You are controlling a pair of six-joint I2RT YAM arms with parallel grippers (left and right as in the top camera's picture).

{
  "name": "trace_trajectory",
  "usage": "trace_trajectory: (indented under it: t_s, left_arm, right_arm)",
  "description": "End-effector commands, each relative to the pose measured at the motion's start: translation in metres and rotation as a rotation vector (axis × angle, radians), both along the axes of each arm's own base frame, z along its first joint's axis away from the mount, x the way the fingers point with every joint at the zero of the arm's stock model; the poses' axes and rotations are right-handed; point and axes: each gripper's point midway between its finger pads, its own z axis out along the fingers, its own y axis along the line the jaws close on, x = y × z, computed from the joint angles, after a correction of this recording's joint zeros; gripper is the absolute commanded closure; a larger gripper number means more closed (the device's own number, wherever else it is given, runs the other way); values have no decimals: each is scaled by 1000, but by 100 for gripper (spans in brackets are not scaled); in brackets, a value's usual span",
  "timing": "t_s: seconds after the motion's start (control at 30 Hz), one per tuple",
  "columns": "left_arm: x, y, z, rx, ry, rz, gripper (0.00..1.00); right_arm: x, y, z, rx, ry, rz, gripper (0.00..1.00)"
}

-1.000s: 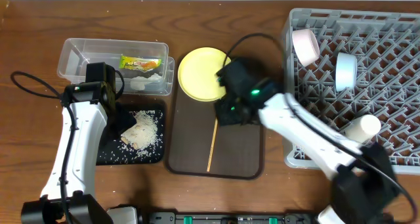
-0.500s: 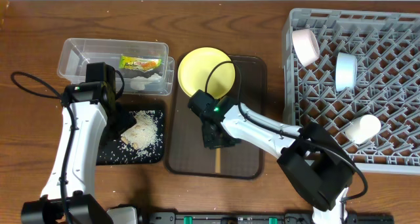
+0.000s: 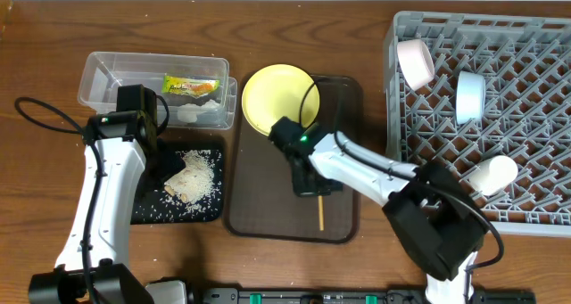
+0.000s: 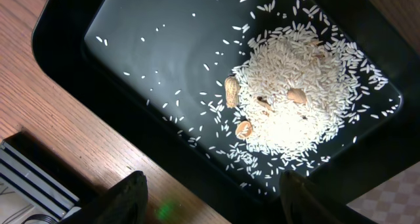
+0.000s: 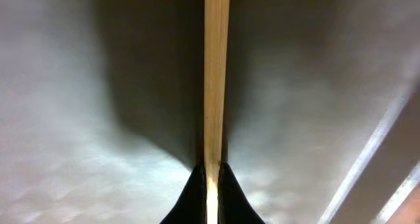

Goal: Sort waste into correct bins and load items into the dishwasher rack
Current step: 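Return the right gripper to the tray and grasp the second chopstick, then carry the second chopstick into the rack and release it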

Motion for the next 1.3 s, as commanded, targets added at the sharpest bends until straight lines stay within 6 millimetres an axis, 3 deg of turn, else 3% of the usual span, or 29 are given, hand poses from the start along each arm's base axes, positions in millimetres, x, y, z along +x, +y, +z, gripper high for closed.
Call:
trace_trajectory:
  t_s: [0.0,0.27,0.37,0.47,0.6,0.77,0.97,1.03,1.1,1.13,1.27]
  left_arm:
    - [0,1,2,-2,-6,-2,33]
    - [0,1,2,-2,-6,-2,33]
    - [0,1,2,-2,-6,-2,33]
    - [0,1,2,-2,-7,-2,33]
    - [0,0,2,-6,-7,-2,33]
    - [0,0,2,-6,-7,-2,33]
    - [0,0,2,-6,-7,-2,33]
    - [0,0,2,-6,-7,-2,33]
    - [0,0,2,-6,-7,-2,33]
    - [0,0,2,-6,-7,-2,33]
    - [0,0,2,-6,-7,-2,33]
  right_arm:
    - [17,-13,20,9,-44,21,99]
    - [56,-51,110,137,-241,50,99]
    - [66,-75,144,163,-330,66,99]
    - [73,-103,163,154,-383,84,99]
    - [72,-136,162,106,-349,119,99]
    - [73,-170,142,41,-290,53,99]
    - [79,-187,123,20,-241,3,98]
    - [80,-188,119,17,-228,0,88]
    - [81,-188,118,18,-228,-1,60]
    - [82,-187,118,19,-233,-5,52]
    - [87,-186,122,25,-261,-4,48]
